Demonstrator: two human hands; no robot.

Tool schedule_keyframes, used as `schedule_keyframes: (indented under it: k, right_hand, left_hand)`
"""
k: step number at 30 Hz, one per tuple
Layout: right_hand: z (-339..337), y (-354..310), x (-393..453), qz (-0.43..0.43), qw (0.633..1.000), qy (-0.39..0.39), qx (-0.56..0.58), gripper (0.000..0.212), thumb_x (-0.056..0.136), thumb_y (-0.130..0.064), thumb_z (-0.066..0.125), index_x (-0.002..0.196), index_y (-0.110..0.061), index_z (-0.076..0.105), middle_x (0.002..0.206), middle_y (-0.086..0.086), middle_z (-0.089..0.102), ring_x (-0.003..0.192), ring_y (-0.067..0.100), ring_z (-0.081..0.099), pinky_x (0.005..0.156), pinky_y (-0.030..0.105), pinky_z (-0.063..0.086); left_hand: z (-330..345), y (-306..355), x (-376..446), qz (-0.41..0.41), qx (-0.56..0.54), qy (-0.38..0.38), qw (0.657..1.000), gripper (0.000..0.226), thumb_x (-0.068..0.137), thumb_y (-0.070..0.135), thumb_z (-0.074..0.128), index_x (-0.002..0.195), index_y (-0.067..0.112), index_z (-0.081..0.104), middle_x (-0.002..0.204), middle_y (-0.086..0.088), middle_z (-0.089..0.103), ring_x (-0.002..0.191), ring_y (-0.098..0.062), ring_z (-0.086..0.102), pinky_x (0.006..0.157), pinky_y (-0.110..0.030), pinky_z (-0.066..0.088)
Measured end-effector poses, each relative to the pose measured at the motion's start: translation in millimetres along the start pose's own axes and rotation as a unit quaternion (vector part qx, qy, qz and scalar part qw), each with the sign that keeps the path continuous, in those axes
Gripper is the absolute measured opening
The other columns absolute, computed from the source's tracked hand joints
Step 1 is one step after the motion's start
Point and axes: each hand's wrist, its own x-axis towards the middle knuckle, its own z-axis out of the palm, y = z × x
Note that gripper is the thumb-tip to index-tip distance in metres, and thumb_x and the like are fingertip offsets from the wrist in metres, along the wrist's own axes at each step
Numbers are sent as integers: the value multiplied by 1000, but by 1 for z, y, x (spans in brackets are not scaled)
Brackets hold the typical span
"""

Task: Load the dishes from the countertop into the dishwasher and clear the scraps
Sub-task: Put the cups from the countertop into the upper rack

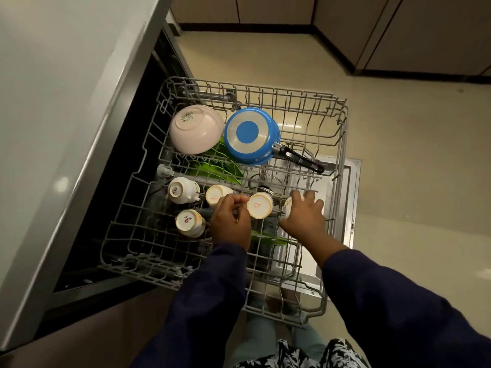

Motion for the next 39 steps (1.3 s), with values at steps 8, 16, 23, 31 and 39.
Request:
schedule_keyframes:
  k: [8, 16, 23, 31, 39]
  right_hand:
    - [-2, -3, 14, -21, 997, -9, -70, 72, 76, -31, 67, 134, -15, 28, 135, 12, 37, 121, 35, 40, 93, 48, 42]
    - [6, 0, 10, -20, 998, 6, -53, 79, 77, -34, 68, 140, -16, 24, 143, 13, 25, 128, 34, 32, 94, 50, 43]
    - [8, 6, 3, -40, 996, 13, -84, 75, 78, -32, 68, 139, -16, 26, 143, 13, 27, 126, 34, 35, 93, 47, 44]
    - [11, 11, 2, -71, 992, 25, -104, 68, 77, -28, 70, 134, -15, 34, 135, 11, 38, 119, 32, 41, 91, 44, 45]
    - [10, 14, 5, -72, 992, 24, -98, 83, 76, -31, 71, 142, -18, 23, 145, 14, 26, 129, 35, 33, 98, 48, 40]
  left_hand:
    - [-4, -7, 6, 9, -1, 15, 1000, 15, 80, -5, 54, 85, 5, 64, 88, -1, 60, 85, -21, 60, 70, -13, 42]
    - [-10, -13, 5, -2, -6, 16, 1000, 16, 81, -5, 54, 84, 9, 63, 89, -2, 60, 83, -17, 58, 72, -24, 46]
    - [-16, -16, 1, -1, -13, 18, 1000, 15, 79, -7, 54, 85, 3, 64, 92, -13, 65, 85, -26, 61, 74, -27, 46]
    - [-24, -17, -5, 1, -17, 22, 1000, 17, 80, -3, 54, 84, 11, 63, 90, -13, 67, 82, -30, 63, 74, -47, 54]
    - [-34, -20, -10, -5, -13, 34, 999, 17, 80, -4, 54, 83, 11, 63, 87, -7, 63, 82, -26, 60, 75, -47, 53]
